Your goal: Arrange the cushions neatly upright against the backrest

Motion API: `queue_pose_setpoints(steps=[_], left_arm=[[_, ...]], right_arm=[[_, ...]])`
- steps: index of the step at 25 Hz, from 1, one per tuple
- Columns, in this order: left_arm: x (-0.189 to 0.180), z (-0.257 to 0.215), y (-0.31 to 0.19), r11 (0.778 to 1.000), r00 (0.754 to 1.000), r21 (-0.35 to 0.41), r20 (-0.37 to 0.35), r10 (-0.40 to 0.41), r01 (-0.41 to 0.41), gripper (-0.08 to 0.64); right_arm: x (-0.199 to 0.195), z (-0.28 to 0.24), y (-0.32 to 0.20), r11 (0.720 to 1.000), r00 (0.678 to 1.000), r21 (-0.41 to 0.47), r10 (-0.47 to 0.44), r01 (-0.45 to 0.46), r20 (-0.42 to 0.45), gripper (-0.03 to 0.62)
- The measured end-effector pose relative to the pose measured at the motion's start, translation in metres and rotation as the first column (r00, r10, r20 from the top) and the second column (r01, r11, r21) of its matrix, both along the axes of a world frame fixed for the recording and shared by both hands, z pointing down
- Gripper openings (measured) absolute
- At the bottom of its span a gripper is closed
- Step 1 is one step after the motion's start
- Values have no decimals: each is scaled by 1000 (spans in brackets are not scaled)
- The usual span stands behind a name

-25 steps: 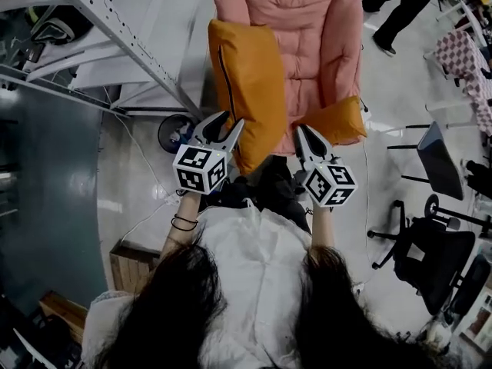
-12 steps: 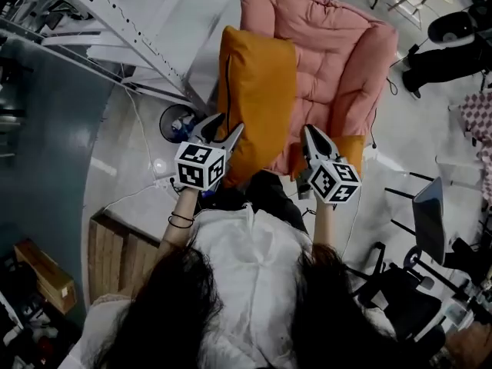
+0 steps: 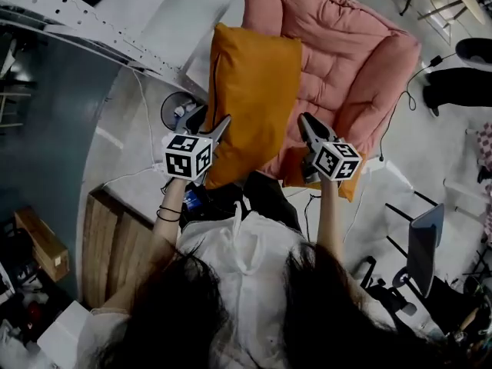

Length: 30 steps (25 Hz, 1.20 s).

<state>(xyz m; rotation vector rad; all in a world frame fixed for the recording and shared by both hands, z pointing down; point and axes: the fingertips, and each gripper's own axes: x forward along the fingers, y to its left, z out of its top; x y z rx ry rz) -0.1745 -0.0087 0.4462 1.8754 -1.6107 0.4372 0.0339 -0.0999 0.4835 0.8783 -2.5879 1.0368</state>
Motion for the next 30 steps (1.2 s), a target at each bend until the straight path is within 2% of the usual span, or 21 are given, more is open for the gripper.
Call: queue_pose_setpoints(steps=[3,5,10,16,21,26,30], left_arm=[[1,11,-4,999,1000,-34,17,-22,23,276],[4,17,-8,998,999,-51,21,-40,41,279],[10,29,-21,993,996,-80,31,-81,83,282],[6,47,-19,984,993,-137,46,-112,117,284],[5,58,-20,977,992,-174,47,-117,123,284],[-2,67,-25,969,983,-176,98,-156,172,284],[-12,74,-26,961,972,-186,148,-180,206,275]], right_arm=[[0,32,-22,998,999,-50,-37,38,35,73],[-1,53,-37,994,996,-78,-72,76,51,224],[-6,110,-71,974,990,-182,-130,137,49,257],[-30,175,-90,921,982,-347,-141,176,123,275],[-43,191,-91,851,944,-450,-145,273,297,279],[-45,197,-92,841,942,-474,-115,261,314,271],[-53,184,-85,843,933,-461,-123,278,338,194]])
